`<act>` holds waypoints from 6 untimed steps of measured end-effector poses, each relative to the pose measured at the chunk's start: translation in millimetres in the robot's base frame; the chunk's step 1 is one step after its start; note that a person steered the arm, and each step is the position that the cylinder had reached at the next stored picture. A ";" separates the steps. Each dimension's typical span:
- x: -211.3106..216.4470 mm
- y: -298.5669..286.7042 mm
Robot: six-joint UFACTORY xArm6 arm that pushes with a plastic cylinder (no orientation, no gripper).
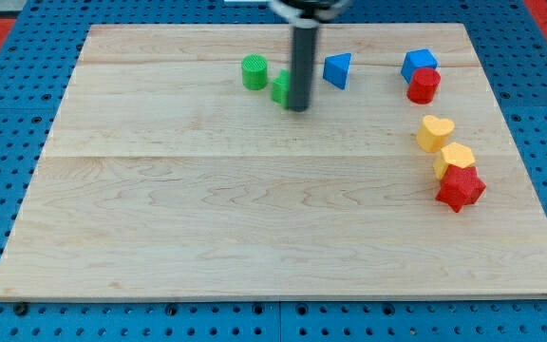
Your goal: Nudge the green star right a bit
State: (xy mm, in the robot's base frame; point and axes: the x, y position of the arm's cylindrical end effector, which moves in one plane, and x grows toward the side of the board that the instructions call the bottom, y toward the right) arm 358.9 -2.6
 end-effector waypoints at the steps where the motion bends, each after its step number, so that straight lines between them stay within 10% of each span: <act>1: 15.6 1.2; 4: -16.4 38.3; 6: -17.5 -78.9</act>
